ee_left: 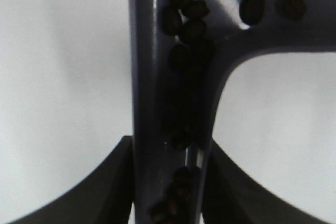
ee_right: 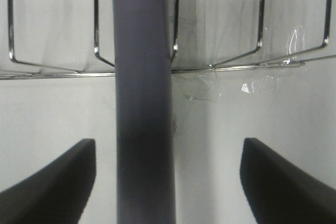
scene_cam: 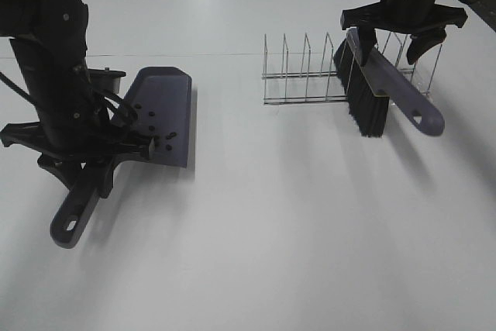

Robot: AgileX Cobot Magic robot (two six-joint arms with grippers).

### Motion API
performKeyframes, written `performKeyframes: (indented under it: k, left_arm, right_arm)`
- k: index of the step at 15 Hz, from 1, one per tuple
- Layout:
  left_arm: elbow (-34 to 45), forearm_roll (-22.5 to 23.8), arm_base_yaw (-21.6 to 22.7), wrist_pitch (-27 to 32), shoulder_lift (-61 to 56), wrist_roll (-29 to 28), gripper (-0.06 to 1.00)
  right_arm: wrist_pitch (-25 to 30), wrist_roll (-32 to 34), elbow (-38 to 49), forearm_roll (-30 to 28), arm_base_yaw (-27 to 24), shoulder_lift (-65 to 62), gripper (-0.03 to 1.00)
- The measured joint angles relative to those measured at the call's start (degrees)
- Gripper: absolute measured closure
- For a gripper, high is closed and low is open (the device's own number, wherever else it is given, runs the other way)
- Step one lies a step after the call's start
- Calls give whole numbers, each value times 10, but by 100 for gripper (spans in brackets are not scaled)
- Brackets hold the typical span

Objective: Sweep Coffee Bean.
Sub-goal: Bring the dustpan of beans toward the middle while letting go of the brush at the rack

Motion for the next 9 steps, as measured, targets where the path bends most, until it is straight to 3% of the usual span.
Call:
performKeyframes:
  k: [2, 5, 9]
  left_arm:
    - [0, -2, 0, 0, 0, 0, 62]
    - [0, -12, 0, 0, 0, 0, 62]
    - [0, -42, 0, 0, 0, 0, 62]
  right_arm:
    - [5, -6, 0, -1, 0, 0, 23]
    - [10, -12, 0, -1, 0, -6, 21]
    - [16, -69, 0, 12, 0, -73, 21]
